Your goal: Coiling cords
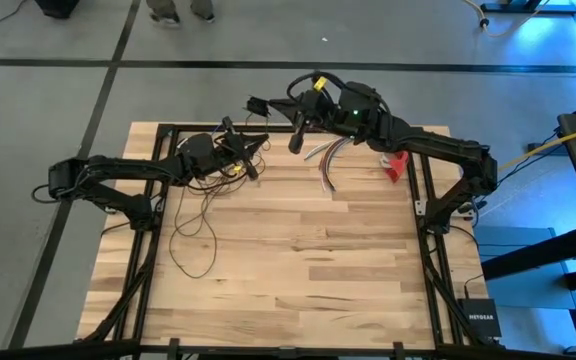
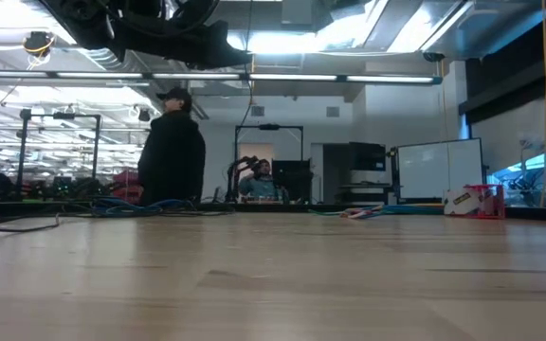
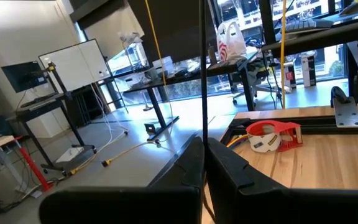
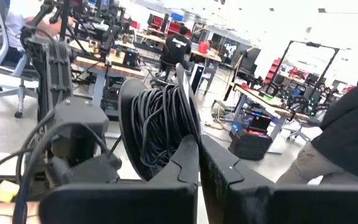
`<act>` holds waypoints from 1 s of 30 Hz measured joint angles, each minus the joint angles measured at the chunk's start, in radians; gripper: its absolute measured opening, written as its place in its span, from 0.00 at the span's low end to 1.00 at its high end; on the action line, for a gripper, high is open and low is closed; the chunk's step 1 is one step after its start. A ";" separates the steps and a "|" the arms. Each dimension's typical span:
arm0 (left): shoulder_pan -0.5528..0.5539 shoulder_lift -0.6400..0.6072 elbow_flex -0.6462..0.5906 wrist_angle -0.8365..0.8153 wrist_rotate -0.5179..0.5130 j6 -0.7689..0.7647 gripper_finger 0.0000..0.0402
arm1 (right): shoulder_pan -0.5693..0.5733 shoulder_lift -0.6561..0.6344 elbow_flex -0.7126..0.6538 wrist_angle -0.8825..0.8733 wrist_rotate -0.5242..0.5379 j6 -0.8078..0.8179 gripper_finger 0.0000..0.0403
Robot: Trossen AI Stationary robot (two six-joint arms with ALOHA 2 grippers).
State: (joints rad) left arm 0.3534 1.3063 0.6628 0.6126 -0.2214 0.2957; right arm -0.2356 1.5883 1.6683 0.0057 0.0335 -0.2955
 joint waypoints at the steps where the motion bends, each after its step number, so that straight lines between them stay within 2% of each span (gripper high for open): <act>1: 0.000 0.000 0.000 0.000 0.000 0.000 0.01 | 0.000 0.000 0.009 -0.006 -0.001 0.000 0.01; 10: 0.000 0.000 0.000 -0.003 0.000 0.000 0.01 | 0.000 0.000 0.071 -0.044 -0.005 0.000 0.01; 14: 0.002 0.000 -0.002 -0.017 -0.001 0.001 0.01 | 0.001 -0.005 0.084 -0.112 -0.028 0.001 0.01; 19: 0.037 -0.009 -0.003 -0.084 -0.075 0.042 0.01 | 0.017 -0.007 0.084 -0.255 -0.027 -0.004 0.01; 22: 0.074 -0.034 -0.002 -0.124 -0.117 0.071 0.01 | 0.028 -0.007 0.086 -0.316 -0.016 -0.006 0.01; 30: 0.160 -0.146 -0.003 -0.239 -0.125 0.106 0.01 | 0.047 -0.008 0.062 -0.408 0.065 -0.027 0.01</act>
State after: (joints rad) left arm 0.5131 1.1602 0.6598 0.3735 -0.3461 0.4015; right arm -0.1886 1.5803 1.7298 -0.4025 0.0989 -0.3225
